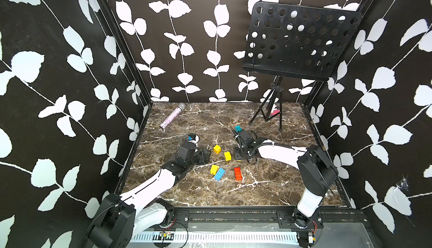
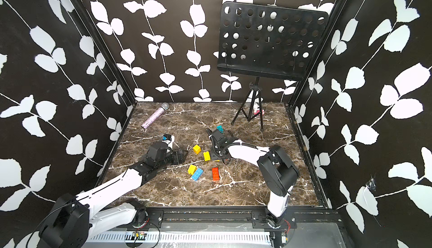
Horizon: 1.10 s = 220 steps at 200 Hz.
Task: Assemble the letter r with lego
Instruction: Pick up the lego brick from the center of the board.
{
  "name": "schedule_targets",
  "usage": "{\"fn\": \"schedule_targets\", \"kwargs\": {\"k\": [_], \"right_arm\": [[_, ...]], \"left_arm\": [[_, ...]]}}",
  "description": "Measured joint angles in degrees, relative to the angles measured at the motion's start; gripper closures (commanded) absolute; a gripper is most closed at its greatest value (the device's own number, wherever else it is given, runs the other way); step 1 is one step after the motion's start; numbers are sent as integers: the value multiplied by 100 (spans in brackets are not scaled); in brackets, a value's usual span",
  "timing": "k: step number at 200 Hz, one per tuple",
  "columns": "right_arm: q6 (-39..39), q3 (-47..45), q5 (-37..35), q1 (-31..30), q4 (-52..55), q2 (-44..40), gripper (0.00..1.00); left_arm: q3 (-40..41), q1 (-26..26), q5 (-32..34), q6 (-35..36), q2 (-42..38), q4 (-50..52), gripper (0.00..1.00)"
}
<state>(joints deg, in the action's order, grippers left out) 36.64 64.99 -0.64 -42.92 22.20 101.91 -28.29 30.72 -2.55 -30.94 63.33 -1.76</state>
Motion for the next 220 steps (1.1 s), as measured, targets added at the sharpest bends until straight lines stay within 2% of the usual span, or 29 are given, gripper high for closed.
{"fn": "schedule_targets", "kwargs": {"k": [45, 80, 98, 113, 127, 158, 191, 220], "right_arm": [[-22, 50, -109, 0, 83, 68, 72], [-181, 63, -120, 4, 258, -52, 73], [-310, 20, 109, 107, 306, -470, 73], [-407, -127, 553, 356, 256, -1143, 73], [-479, -243, 1165, 852, 153, -1862, 72], [-723, -284, 2511, 1991, -76, -2885, 71], [-1005, -293, 3873, 2122, -81, -3152, 70], [-1032, -313, 4824, 2124, -197, -3222, 70]], "left_arm": [[-125, 17, -127, 48, 212, -79, 20], [-531, 103, -258, 396, 339, -26, 20], [-872, 186, -334, 776, 334, -22, 20], [-1003, 326, -354, 1204, 216, -273, 19], [-944, 546, -358, 1777, -79, -686, 19], [-160, 1110, -535, 3379, -767, -2583, 18], [74, 1436, -1008, 4865, -479, -3423, 19], [68, 1788, -1104, 5674, -22, -3904, 20]]}}
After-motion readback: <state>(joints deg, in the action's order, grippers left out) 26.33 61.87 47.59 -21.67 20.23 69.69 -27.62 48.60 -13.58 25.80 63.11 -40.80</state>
